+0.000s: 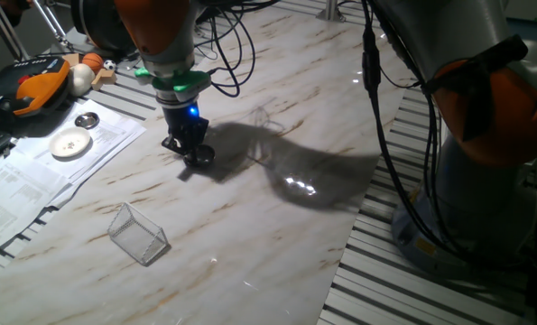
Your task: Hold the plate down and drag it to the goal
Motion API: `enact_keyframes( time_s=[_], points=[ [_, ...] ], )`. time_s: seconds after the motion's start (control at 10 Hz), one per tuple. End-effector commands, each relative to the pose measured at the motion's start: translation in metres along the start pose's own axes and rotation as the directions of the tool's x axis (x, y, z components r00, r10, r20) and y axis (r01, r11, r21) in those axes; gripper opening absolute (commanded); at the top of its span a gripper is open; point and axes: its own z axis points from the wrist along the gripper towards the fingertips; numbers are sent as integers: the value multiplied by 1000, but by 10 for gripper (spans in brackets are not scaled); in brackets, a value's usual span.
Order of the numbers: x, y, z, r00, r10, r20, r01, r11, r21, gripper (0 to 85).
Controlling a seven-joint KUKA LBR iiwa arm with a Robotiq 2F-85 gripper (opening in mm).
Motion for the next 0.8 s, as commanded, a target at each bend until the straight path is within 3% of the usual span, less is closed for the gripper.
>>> enact_keyframes(
  time_s=[0.0,0.7],
  points=[
    [1,1,1,1000,3,1,-3,1000,-2,0],
    [4,7,2,999,36,-9,-36,999,-33,0]
  ],
)
